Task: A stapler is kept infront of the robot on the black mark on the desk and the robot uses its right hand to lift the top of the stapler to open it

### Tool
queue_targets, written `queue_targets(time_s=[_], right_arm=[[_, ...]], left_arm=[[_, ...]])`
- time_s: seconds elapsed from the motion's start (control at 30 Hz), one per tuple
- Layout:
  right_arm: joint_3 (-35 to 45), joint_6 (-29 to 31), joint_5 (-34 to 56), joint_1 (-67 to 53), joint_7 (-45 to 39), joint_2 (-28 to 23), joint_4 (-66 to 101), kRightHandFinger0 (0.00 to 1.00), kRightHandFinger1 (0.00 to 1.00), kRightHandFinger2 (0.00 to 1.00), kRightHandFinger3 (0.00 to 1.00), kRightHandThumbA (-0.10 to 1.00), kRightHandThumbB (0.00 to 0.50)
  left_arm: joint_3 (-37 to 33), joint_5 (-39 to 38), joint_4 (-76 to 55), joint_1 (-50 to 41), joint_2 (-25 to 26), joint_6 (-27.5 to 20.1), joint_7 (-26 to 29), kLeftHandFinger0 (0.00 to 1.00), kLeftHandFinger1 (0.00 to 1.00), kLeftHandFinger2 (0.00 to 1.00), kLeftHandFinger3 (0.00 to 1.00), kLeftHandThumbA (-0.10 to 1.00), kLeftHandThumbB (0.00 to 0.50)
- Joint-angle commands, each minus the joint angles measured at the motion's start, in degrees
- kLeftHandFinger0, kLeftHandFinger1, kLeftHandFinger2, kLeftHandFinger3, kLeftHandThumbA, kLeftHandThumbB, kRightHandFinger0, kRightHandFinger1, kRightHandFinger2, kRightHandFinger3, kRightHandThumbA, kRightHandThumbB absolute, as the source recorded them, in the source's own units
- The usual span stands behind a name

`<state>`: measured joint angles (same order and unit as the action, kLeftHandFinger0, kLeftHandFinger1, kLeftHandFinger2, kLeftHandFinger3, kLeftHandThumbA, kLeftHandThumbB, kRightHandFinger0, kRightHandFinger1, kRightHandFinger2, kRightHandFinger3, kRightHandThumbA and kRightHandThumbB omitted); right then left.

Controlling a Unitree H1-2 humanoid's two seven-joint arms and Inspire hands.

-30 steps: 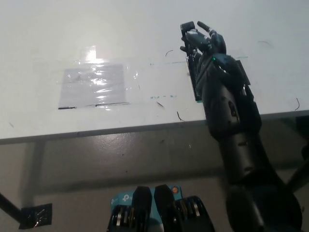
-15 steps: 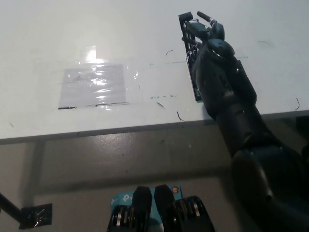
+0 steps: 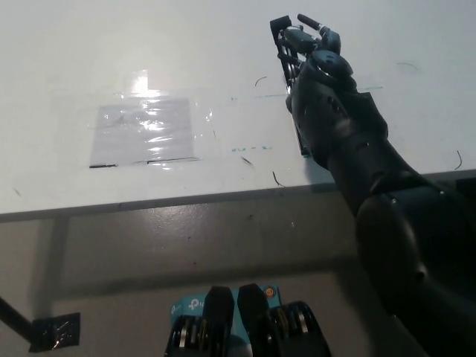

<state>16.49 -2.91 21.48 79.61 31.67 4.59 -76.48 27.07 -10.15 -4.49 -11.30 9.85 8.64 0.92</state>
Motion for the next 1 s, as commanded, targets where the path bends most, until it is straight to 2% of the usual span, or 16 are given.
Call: queue_targets(time_s=[0.0, 0.1, 0.23, 0.3, 0.37, 0.43, 0.53, 0.57, 0.7, 0.83, 0.97], right_arm=[[0.32, 10.2, -0.38, 13.43, -3.68, 1.41, 1.19, 0.44, 0.48, 0.56, 0.68, 0.21, 0.0], [-0.75, 9.87, -1.61, 11.56, -4.01, 1.14, 2.81, 0.43, 0.48, 0.58, 0.7, 0.23, 0.0], [-2.08, 9.56, -2.98, 8.68, -4.03, 0.95, 5.37, 0.38, 0.45, 0.57, 0.72, 0.23, 0.0], [-3.05, 8.41, -3.57, 6.24, -4.79, 0.86, 8.2, 0.38, 0.46, 0.61, 0.75, 0.24, 0.0], [-3.66, 7.16, -3.87, 4.09, -4.76, 0.9, 10.88, 0.38, 0.47, 0.61, 0.76, 0.25, 0.0], [-4.07, 4.17, -3.48, -0.28, -5.64, 1.22, 17.11, 0.43, 0.52, 0.67, 0.83, 0.24, 0.0], [-4.07, -0.05, -2.77, -5.25, -5.94, 1.68, 25.2, 0.45, 0.52, 0.67, 0.84, 0.22, 0.0], [-4.38, -3.33, -2.28, -9.28, -6.74, 1.84, 31.03, 0.47, 0.54, 0.68, 0.85, 0.2, 0.0], [-6.13, -8.93, -2.85, -16.26, -7.04, 2.58, 41.23, 0.44, 0.53, 0.65, 0.84, 0.18, 0.0], [-7.4, -12.84, -3.33, -20.38, -6.2, 3.41, 47.16, 0.42, 0.53, 0.66, 0.84, 0.17, 0.0], [-7.66, -16.31, -1.93, -24.93, -7.04, 4.01, 53.72, 0.43, 0.54, 0.66, 0.86, 0.17, 0.0]], left_arm=[[1.48, -0.77, -1.79, -1.24, 0.39, -1.27, 1.75, 0.23, 0.2, 0.34, 0.64, 0.81, 0.0], [1.75, -1.01, -3.1, -1.36, 0.35, 0.01, 1.89, 0.22, 0.19, 0.33, 0.66, 0.82, 0.0], [2.14, -1.46, -2.88, -1.18, 0.38, -0.05, 1.58, 0.23, 0.21, 0.38, 0.67, 0.83, 0.0], [2.28, -1.12, -2.63, -0.79, 0.54, -0.13, 1.81, 0.25, 0.23, 0.41, 0.68, 0.84, 0.0], [2.3, -0.97, -2.68, -0.76, 0.54, 0.26, 1.91, 0.25, 0.23, 0.4, 0.68, 0.85, 0.0], [2.36, -1.04, -2.34, -0.94, 0.62, -0.54, 1.64, 0.24, 0.21, 0.37, 0.66, 0.85, 0.0], [2.3, -0.98, -2.03, -0.89, 0.53, -1.55, 1.5, 0.22, 0.21, 0.35, 0.65, 0.84, 0.0], [2.2, -0.76, -2.1, -0.93, 0.55, -1.53, 1.53, 0.23, 0.21, 0.36, 0.65, 0.84, 0.0], [2.39, -1.21, -0.56, -0.54, 0.68, -2.72, 1.25, 0.2, 0.18, 0.33, 0.63, 0.82, 0.0], [2.47, -1.16, -0.67, -0.36, 0.68, -1.86, 1.59, 0.19, 0.18, 0.32, 0.61, 0.81, 0.0], [2.2, -0.7, -0.61, -0.47, 0.74, -2.19, 1.5, 0.21, 0.19, 0.34, 0.65, 0.82, 0.0]])
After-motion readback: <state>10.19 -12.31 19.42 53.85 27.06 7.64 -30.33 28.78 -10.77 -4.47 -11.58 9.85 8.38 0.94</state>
